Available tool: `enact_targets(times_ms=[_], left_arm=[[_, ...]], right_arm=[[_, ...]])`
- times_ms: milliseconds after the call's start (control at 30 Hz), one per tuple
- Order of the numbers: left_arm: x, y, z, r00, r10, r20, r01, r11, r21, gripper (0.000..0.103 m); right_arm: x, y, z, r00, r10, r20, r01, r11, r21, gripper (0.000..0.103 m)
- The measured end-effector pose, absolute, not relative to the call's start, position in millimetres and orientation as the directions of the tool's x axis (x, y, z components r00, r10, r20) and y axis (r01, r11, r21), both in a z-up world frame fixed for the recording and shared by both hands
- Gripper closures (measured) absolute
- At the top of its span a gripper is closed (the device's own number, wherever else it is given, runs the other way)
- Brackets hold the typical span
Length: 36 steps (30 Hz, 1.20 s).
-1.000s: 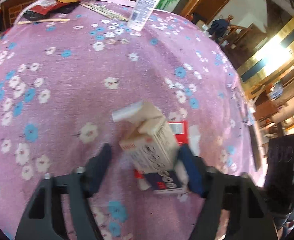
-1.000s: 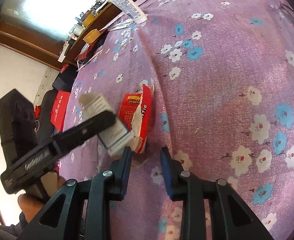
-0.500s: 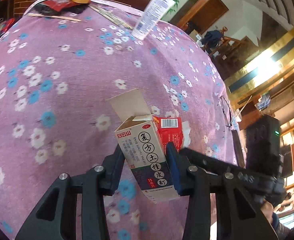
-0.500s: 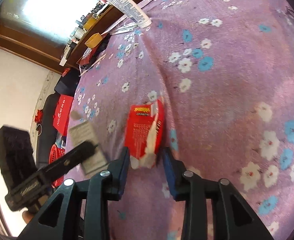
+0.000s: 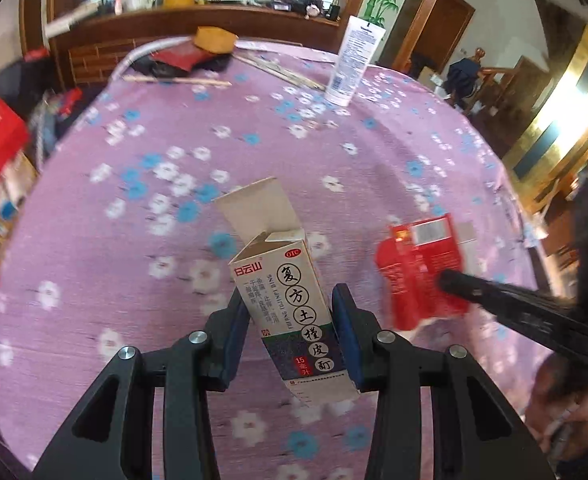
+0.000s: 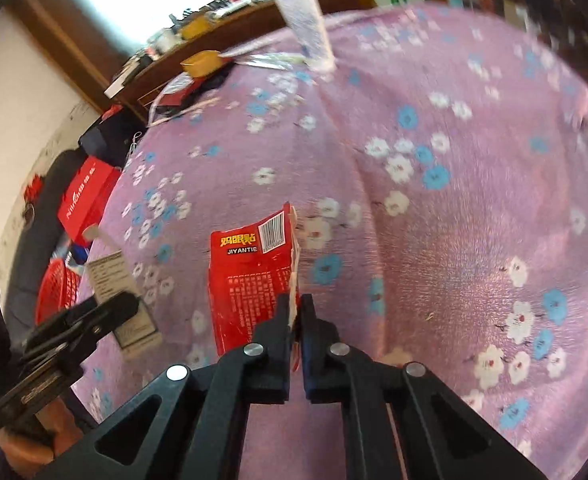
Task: Collect trash
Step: 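Lift the white medicine box and red snack box and carry them to the wastebasket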
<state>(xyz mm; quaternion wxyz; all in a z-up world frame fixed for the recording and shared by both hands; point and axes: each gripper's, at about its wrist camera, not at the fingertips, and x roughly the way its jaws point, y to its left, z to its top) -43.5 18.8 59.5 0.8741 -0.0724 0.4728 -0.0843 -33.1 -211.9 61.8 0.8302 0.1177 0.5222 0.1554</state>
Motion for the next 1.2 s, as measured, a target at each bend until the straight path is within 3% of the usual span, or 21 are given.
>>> enact_targets(times_ms=[233,733,1200], left_arm=[[-55,30,68,0.561,-0.154,-0.814,0.069,0.988,-0.139,0.063],[-85,72,92,0.633,-0.020,-0.774,0.017,1.000,-0.012,0.063],[-101,102,107,0.666,0.027,-0.745,-0.025,1.000,0.014,0.063]], right_arm=[[-62,-179,88,0.458,0.345,-0.819,-0.210,0.938,0.277,0.098],[-83,-130,110,0.477,0.362,-0.801,-0.265,0.928,0.262,0.098],[-86,-92,124,0.480,0.390,-0.786,-0.326,0.911,0.253,0.098]])
